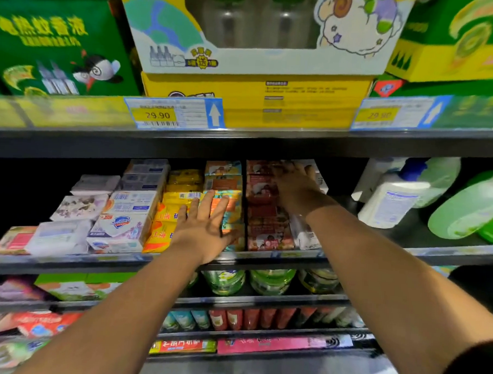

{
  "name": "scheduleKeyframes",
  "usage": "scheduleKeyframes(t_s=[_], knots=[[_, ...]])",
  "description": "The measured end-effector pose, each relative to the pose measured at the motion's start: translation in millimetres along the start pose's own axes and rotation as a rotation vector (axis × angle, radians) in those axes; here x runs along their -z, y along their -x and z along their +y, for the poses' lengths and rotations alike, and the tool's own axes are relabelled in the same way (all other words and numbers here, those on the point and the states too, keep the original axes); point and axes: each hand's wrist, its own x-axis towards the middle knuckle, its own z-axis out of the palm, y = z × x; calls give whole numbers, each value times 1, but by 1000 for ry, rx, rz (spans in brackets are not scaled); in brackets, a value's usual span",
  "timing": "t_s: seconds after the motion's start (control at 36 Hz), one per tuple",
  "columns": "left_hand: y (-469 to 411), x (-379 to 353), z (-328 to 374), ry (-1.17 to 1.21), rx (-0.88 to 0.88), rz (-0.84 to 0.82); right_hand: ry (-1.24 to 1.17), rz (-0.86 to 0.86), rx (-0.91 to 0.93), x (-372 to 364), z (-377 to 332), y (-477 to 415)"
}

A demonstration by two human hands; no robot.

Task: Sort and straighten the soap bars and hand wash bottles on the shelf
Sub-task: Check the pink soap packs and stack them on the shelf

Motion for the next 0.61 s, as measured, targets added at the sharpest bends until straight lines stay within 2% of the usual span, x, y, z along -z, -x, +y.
scheduleKeyframes(t_s=[0.14,0.22,0.31,0.42,0.53,0.61], knots=[[1,1,0,37,5,-5,-37,95,49,-1,0,8],[2,2,0,69,2,0,-173,156,51,-2,0,20],[3,4,1,90,1,3,-339,208,-4,-2,-4,31],[4,9,0,122,-11,9,-446,168,-83,6,-13,57],[8,19,-9,231,-46,-10,-826,236,-58,7,-22,97],[27,21,-16,431,-156,105,-1011,158,-99,0,-26,124]])
